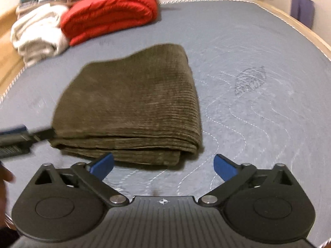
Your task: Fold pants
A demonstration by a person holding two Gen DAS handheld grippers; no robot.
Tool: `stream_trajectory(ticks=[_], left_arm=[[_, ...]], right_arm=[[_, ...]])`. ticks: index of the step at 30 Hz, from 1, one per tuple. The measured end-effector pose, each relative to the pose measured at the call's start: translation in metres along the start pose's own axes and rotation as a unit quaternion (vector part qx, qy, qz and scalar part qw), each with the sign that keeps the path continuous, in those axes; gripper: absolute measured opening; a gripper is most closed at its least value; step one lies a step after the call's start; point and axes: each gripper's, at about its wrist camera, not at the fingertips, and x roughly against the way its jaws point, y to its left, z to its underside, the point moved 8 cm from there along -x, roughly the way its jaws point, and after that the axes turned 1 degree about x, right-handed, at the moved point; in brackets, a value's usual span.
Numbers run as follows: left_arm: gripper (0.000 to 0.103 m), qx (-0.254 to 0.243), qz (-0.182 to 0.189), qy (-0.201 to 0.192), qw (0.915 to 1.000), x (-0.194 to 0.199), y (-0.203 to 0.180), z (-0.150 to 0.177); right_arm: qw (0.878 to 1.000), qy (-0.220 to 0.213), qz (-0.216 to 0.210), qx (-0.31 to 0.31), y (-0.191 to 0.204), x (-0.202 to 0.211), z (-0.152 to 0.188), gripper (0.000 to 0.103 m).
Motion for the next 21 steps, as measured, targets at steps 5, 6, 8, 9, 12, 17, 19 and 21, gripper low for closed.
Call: stream_trajectory(ticks=[5, 6, 8, 9, 12, 17, 19, 21], left_arm=[[0.103, 0.001, -0.016, 0.017, 0.9997, -0.011, -0.008, 0.012], [0.103, 0.003, -0.014, 0.024, 0.9996, -0.014, -0.010, 0.014], [0.103, 0.007, -0.013, 0.034, 0.9993, -0.018, -0.012, 0.020], [0.103, 0.008, -0.014, 0.036, 0.9992, -0.018, -0.013, 0.021], [0.103, 0.005, -0.013, 0.036, 0.9993, -0.018, -0.017, 0.023], [0.103, 0.003, -0.010, 0.032, 0.9994, -0.015, -0.020, 0.023], [0.103, 0.003, -0.011, 0.032, 0.9994, -0.014, -0.019, 0.023], [0.103, 0.006, -0.011, 0.032, 0.9994, -0.013, -0.018, 0.023]], right_arm=[[0.999, -0.031, 0.023, -0.014, -0.006, 0.020, -0.004, 0.102], [0.999, -0.032, 0.033, -0.016, -0.009, 0.020, -0.005, 0.102], [0.998, -0.023, 0.051, -0.020, -0.015, 0.016, -0.006, 0.102], [0.998, -0.017, 0.059, -0.024, -0.017, 0.014, -0.007, 0.102], [0.997, -0.007, 0.064, -0.031, -0.018, 0.010, -0.006, 0.102], [0.998, -0.007, 0.063, -0.014, -0.012, 0.010, -0.005, 0.102], [0.998, -0.013, 0.064, -0.005, -0.009, 0.011, -0.006, 0.102], [0.997, -0.021, 0.068, 0.004, -0.005, 0.014, -0.007, 0.102]])
